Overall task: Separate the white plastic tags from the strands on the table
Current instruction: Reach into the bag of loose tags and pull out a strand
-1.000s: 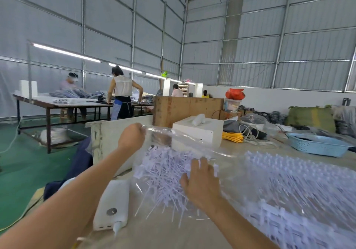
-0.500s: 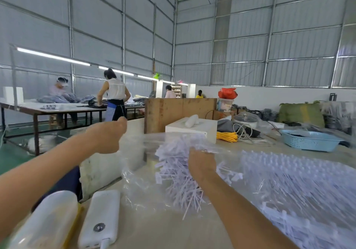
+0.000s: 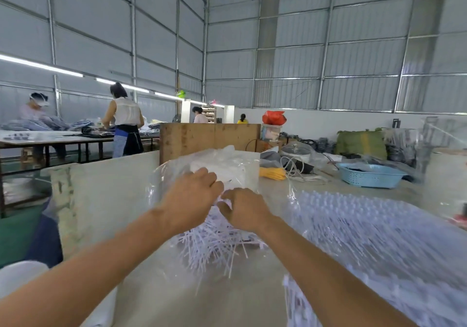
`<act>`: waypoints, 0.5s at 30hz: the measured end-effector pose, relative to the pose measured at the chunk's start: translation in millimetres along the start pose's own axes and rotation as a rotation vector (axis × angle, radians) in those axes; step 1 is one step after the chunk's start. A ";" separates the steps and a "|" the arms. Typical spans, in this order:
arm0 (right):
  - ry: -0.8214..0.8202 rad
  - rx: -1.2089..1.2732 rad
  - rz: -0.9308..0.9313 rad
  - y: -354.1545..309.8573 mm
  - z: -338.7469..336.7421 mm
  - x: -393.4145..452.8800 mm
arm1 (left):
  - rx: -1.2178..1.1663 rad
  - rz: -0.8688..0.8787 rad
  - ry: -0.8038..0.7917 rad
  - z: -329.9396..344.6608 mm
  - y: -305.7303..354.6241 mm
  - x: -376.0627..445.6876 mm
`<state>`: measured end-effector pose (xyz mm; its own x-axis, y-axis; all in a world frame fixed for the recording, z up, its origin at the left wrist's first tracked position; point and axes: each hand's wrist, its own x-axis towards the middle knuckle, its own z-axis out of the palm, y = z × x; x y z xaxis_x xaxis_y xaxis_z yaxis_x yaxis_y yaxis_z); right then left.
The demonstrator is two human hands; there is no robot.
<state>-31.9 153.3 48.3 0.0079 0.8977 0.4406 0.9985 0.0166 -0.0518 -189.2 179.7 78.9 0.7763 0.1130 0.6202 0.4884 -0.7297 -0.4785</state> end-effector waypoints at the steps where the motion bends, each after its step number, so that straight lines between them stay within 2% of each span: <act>1: -0.151 0.012 0.007 10.9 2.1 -5.8 | -0.066 -0.089 -0.190 11.5 7.1 0.9; 3: -0.457 0.065 0.019 27.8 13.3 -21.1 | -0.190 -0.251 -0.638 34.2 15.3 -5.9; 5: -0.611 0.065 0.057 40.6 23.1 -37.0 | -0.174 -0.319 -0.868 47.4 11.7 -12.0; 7: -0.677 0.000 0.106 49.7 19.2 -48.4 | -0.139 -0.419 -0.994 50.6 1.5 -15.4; 9: -0.679 -0.033 0.074 51.3 -1.2 -59.5 | -0.113 -0.447 -1.087 43.2 -4.3 -12.9; 12: -0.484 0.187 -0.007 45.5 -54.6 -88.9 | -0.028 -0.409 -1.130 28.3 8.1 2.7; 13: -0.402 0.298 0.018 47.8 -75.5 -103.4 | 0.035 -0.384 -1.088 21.7 19.4 9.3; 15: -0.289 0.440 0.093 64.1 -116.9 -140.6 | 0.150 -0.291 -0.905 2.8 51.4 22.3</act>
<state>37.3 -23.3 87.8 0.0186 0.9878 0.1545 0.8769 0.0581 -0.4771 -145.7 146.6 66.4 0.5997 0.7991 0.0428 0.7073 -0.5044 -0.4953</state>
